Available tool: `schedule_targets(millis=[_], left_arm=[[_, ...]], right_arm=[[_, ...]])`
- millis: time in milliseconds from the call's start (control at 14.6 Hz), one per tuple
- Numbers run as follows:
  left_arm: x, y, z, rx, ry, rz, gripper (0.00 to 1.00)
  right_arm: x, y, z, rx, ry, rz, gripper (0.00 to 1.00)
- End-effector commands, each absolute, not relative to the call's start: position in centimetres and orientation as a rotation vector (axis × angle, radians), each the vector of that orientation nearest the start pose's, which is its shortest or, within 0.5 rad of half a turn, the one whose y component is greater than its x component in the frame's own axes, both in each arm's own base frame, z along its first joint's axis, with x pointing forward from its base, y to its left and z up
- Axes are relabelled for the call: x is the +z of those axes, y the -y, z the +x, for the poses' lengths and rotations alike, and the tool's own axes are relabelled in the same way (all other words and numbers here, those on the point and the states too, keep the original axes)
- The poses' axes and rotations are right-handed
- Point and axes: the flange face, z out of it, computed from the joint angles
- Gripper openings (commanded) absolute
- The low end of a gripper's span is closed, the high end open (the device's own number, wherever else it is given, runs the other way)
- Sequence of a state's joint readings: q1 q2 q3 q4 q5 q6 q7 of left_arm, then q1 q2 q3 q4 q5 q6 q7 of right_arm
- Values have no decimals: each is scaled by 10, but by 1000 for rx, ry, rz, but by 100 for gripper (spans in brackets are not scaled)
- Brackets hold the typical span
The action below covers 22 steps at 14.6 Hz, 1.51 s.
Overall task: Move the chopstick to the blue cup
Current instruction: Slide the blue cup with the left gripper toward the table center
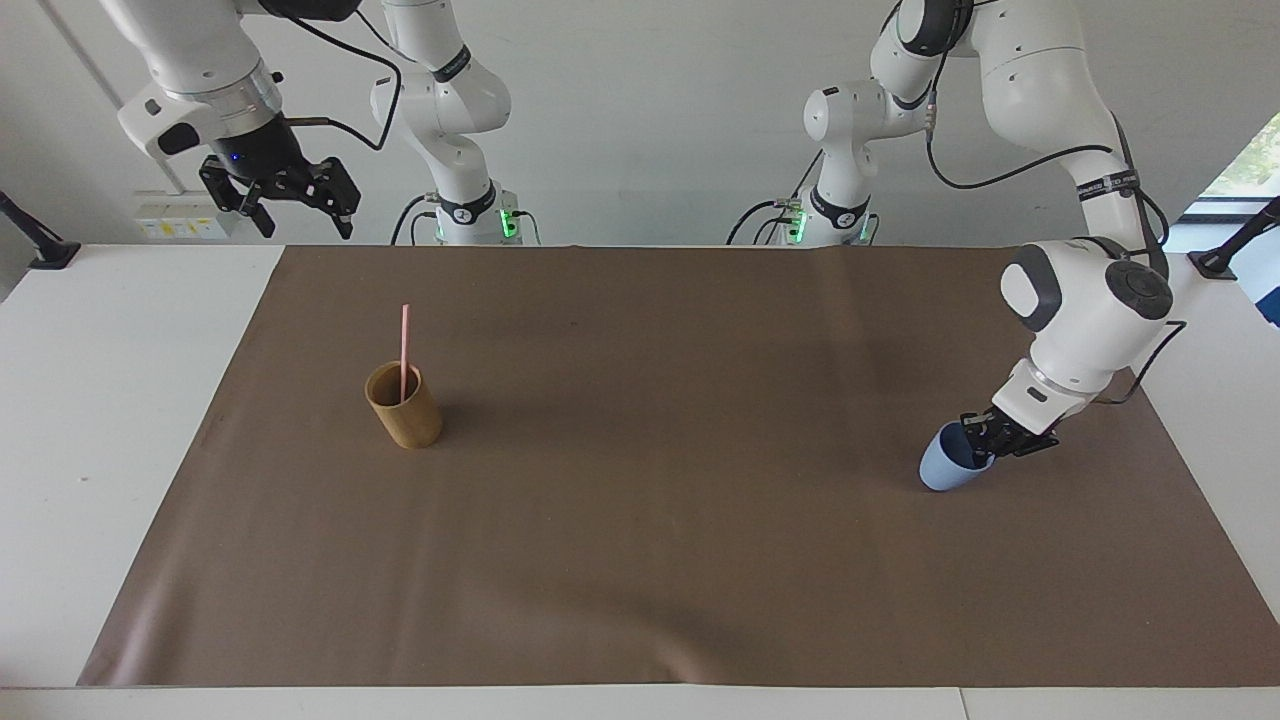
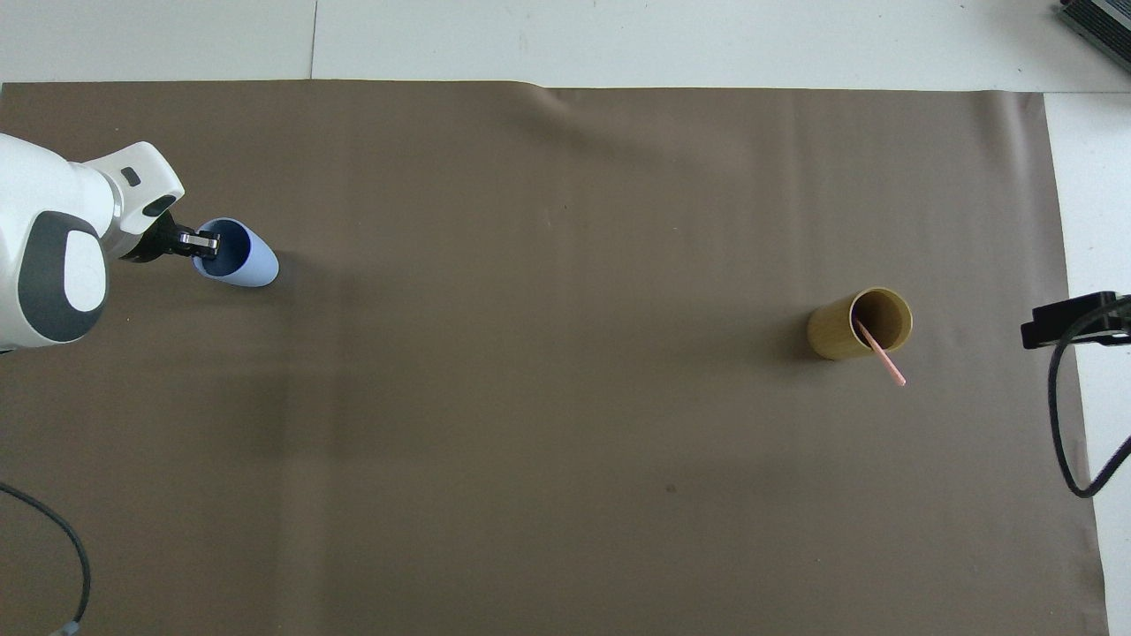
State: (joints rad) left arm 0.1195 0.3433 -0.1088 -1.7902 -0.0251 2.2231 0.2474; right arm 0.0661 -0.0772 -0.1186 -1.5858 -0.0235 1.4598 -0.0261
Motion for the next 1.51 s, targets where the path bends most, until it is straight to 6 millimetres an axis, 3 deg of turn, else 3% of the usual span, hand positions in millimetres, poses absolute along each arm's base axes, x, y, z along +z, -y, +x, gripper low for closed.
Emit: schedule_targets(millis=[0,69,274,685,960,1097,1165,1234,1302,1440], left_arm=[[388,17,639,-158,-361,-3169,0],[390,40,636,-136,-312,-3177,0],[390,136,619,-112,-181,-3194,0],[389,312,528,-69,-102,-3211,0],[379,382,482,-95,-106,-3237,0],[370,400,467,-113,-125,-3250,0],[370,402,466,-110,-119,-3260,17],[373,403,468,-122,-115,-3271,69],[372,403,468,-115,-116,-3269,100],[381,402,470,-135,-139,-3272,100]], right_arm=[[653,33,516,65,-18,-3130,100],[653,33,516,65,-18,-3130,100],[653,33,516,65,-18,-3130,100],[651,33,515,75,-18,-3129,100],[652,32,515,74,-30,-3126,100],[648,33,511,94,-63,-3125,100],[645,34,507,101,-70,-3121,100],[644,34,503,106,-74,-3119,100],[644,34,502,104,-74,-3119,100],[644,34,503,96,-76,-3120,100]])
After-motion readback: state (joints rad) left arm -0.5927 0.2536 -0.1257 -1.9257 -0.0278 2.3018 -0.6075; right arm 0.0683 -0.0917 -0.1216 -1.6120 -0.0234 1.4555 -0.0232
